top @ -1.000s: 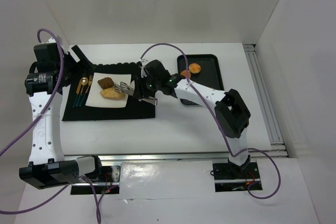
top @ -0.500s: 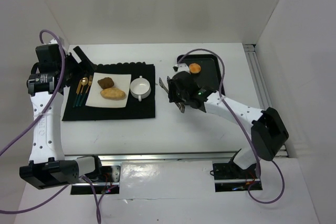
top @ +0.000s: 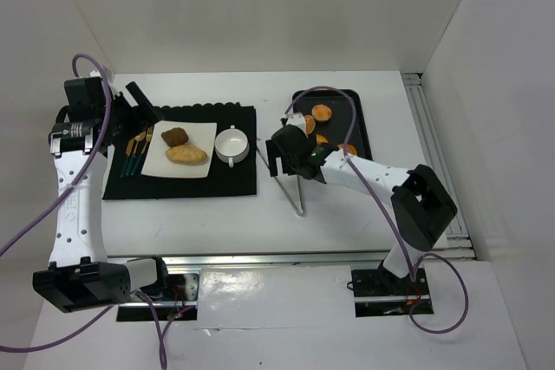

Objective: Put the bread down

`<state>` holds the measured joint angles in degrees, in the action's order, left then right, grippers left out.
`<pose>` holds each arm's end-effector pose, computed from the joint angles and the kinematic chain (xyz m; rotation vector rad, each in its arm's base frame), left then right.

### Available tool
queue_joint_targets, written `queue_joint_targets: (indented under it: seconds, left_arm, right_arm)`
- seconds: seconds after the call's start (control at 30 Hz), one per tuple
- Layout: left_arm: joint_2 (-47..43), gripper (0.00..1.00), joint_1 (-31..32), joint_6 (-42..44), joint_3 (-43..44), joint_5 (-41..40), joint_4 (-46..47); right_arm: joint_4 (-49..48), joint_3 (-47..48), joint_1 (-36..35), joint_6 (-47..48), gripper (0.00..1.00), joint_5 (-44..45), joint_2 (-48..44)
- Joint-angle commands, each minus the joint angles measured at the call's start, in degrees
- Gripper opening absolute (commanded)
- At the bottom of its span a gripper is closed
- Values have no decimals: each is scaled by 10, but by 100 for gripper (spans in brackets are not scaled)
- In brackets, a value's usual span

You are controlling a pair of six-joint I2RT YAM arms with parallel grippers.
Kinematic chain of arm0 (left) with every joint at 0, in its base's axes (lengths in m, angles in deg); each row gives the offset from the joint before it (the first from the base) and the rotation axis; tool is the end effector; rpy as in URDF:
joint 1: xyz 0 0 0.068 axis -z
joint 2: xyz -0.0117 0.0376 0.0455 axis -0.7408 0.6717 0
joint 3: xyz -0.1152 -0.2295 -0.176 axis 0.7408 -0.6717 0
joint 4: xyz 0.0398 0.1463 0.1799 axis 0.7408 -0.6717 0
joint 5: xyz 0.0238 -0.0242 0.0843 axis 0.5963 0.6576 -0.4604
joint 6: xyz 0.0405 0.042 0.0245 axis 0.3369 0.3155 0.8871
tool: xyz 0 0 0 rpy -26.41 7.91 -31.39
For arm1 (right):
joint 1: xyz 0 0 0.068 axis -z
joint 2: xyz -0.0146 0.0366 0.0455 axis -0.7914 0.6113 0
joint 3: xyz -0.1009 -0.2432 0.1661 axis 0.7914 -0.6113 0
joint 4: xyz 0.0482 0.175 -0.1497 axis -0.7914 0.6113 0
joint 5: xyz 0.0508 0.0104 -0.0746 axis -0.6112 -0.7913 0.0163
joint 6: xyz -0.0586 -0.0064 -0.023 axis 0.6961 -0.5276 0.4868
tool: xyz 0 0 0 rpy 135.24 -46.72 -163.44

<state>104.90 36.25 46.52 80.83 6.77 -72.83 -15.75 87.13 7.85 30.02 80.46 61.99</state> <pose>0.2083 0.0349 0.4383 -0.6948 2.0697 -0.3556 0.2539 0.2265 0.2599 -0.2475 2.3707 0.1580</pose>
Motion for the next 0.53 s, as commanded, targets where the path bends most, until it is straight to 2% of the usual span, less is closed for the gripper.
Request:
queue_joint_targets:
  seconds: [0.0, 0.13, 0.27, 0.5]
  left_arm:
    - [3, 94, -3, 2, 25, 9, 9]
    - [15, 94, 15, 8, 25, 1, 9]
    - [30, 94, 54, 14, 30, -33, -5]
    - [57, 95, 73, 14, 41, -51, -5]
  right_arm:
    - [64, 91, 10, -13, 100, 88, -61]
    - [147, 108, 70, -38, 100, 122, -104]
    - [129, 36, 162, -43, 100, 113, -199]
    - [137, -55, 283, -67, 100, 71, -262]
